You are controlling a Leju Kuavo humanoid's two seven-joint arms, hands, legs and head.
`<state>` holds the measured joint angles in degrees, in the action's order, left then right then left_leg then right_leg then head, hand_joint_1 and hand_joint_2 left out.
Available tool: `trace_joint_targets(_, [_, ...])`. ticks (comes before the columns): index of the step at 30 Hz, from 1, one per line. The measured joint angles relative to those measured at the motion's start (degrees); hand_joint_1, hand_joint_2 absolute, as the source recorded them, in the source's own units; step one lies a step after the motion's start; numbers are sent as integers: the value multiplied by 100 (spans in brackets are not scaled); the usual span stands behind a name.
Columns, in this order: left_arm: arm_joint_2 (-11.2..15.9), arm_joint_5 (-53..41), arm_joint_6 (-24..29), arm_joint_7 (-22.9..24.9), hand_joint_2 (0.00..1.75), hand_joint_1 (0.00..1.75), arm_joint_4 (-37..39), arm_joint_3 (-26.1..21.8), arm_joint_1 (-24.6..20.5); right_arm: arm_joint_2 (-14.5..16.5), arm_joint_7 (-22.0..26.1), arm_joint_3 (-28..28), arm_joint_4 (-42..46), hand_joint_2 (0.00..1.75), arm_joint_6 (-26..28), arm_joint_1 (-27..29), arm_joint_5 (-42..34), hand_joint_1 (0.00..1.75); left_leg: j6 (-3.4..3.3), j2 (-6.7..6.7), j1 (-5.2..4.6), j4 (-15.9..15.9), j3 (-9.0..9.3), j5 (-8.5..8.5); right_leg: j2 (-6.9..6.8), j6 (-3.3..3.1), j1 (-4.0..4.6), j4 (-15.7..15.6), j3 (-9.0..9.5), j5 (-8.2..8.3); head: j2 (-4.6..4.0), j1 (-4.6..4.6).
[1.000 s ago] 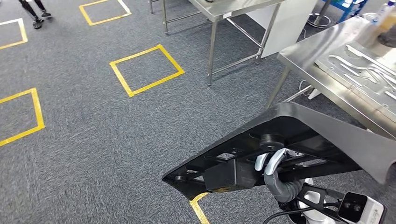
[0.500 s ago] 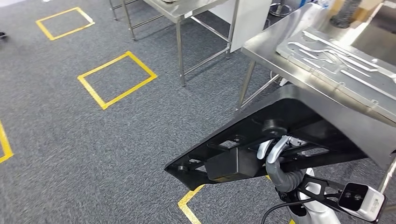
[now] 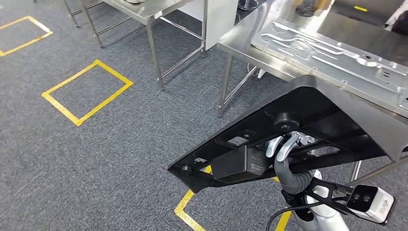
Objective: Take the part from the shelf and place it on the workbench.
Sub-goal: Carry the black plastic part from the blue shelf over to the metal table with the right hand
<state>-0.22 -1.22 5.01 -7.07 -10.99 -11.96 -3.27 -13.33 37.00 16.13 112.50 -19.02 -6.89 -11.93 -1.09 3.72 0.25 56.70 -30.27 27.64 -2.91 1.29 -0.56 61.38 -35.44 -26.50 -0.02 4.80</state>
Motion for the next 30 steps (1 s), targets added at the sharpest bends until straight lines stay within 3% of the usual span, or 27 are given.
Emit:
trace_joint_targets(2, [0, 0, -1, -2, 175, 0, 0, 0, -4, 0, 1, 0, 0, 175, 0, -9, -14, 175, 54, 104, -26, 2, 26, 34, -132, -72, 57, -377, 187, 73, 0, 0])
trace_joint_targets(4, [0, 0, -1, -9, 175, 0, -1, 0, -9, 0, 5, 0, -1, 175, -4, -12, -36, 175, 110, 225, -36, -7, 48, 62, -1, -132, 65, -397, 174, 84, 0, 1])
trace_joint_targets(5, [1, 0, -1, -19, 175, 0, -1, -1, -14, 0, 9, 1, -2, 175, -10, -11, -50, 175, 140, 217, -27, 15, 56, 97, 61, -159, 53, -419, 181, 98, 0, 1])
trace_joint_targets(7, [2, -4, -5, -48, 175, 0, -2, -2, -19, -3, 15, 2, -7, 175, -28, -22, -80, 175, 191, 8, -10, 345, -64, 329, 177, -216, 19, -468, 207, 129, 0, 1])
trace_joint_targets(9, [2, -19, -15, -67, 175, 0, -2, -3, -9, -7, 17, 4, -13, 175, -39, -26, -96, 175, 223, -257, 9, 1129, -421, 720, 295, -249, 19, -474, 208, 134, 0, 1])
trace_joint_targets(10, [2, -31, -19, -70, 175, 0, -2, -4, 0, -9, 17, 5, -15, 175, -39, -21, -99, 175, 235, -306, 11, 1503, -608, 851, 367, -257, 24, -469, 206, 132, 0, 1])
trace_joint_targets(11, [2, -41, -20, -72, 175, 0, -2, -4, 10, -9, 17, 7, -15, 175, -39, -16, -99, 175, 240, -323, 11, 1705, -722, 870, 443, -259, 28, -460, 205, 131, 0, 1])
trace_joint_targets(12, [3, -50, -21, -73, 175, 0, -2, -5, 18, -9, 18, 8, -15, 175, -38, -13, -99, 175, 239, -330, 12, 1682, -735, 769, 521, -257, 29, -448, 206, 128, 0, 1])
trace_joint_targets(13, [4, -55, -23, -74, 175, 0, -2, -6, 20, -9, 18, 10, -15, 175, -38, -13, -99, 175, 230, -358, 16, 1418, -638, 562, 600, -251, 29, -434, 210, 123, 0, 1])
trace_joint_targets(14, [6, -56, -27, -76, 175, 0, -2, -8, 20, -9, 18, 14, -15, 175, -38, -13, -99, 175, 214, -452, 24, 1011, -473, 318, 675, -240, 26, -419, 212, 115, 0, 1])
trace_joint_targets(16, [9, -54, -34, -82, 175, 0, -2, -17, 20, -9, 18, 28, -15, 175, -45, -15, -99, 175, 170, -739, 47, 312, -188, 24, 816, -194, 30, -379, 188, 104, 0, 2])
trace_joint_targets(18, [11, -42, -36, -85, 175, 0, -2, -28, 16, -9, 19, 44, -15, 175, -63, -16, -101, 175, 122, -850, 44, 120, -114, 4, 943, -126, 11, -360, 137, 121, 0, 2])
trace_joint_targets(20, [7, -21, -36, -85, 175, 0, -2, -39, 0, -5, 20, 52, -14, 175, -74, -11, -101, 175, 54, -709, 41, 80, -96, -28, 1033, -52, -9, -360, 105, 140, 0, 1])
trace_joint_targets(22, [3, -3, -33, -86, 175, 0, -2, -55, -11, -2, 20, 56, -11, 175, -75, -20, -103, 175, -26, -554, 50, 17, -69, -68, 803, -1, 7, -105, -25, -22, 0, 0])
trace_joint_targets(24, [3, 2, -26, -85, 175, 0, -2, -75, -6, 2, 20, 58, -13, 175, -83, -28, -105, 175, -67, -413, 32, -5, -62, -77, 447, 36, 0, 583, -358, -372, 0, -1])
trace_joint_targets(26, [3, 2, -16, -79, 175, 0, -2, -96, 6, 7, 19, 61, -17, 175, -98, -22, -103, 175, -75, -262, 11, -2, -66, -68, 333, 68, -32, 1203, -662, -574, 0, 0])
trace_joint_targets(27, [3, 2, -14, -76, 175, 0, -2, -107, 5, 9, 19, 61, -20, 175, -104, -20, -98, 175, -74, -187, 6, -1, -65, -62, 312, 76, -43, 1233, -675, -527, 0, 0])
trace_joint_targets(28, [2, 3, -19, -74, 175, 0, -2, -116, 1, 9, 19, 61, -22, 175, -108, -21, -89, 175, -66, -118, 4, -1, -59, -54, 280, 77, -49, 1031, -566, -384, 0, 0])
trace_joint_targets(30, [1, 4, -40, -76, 175, 0, -2, -127, -9, 9, 18, 64, -23, 175, -109, -32, -56, 175, -33, -6, -10, 1, -30, -29, 40, 52, -31, 212, -120, -42, 0, -1])
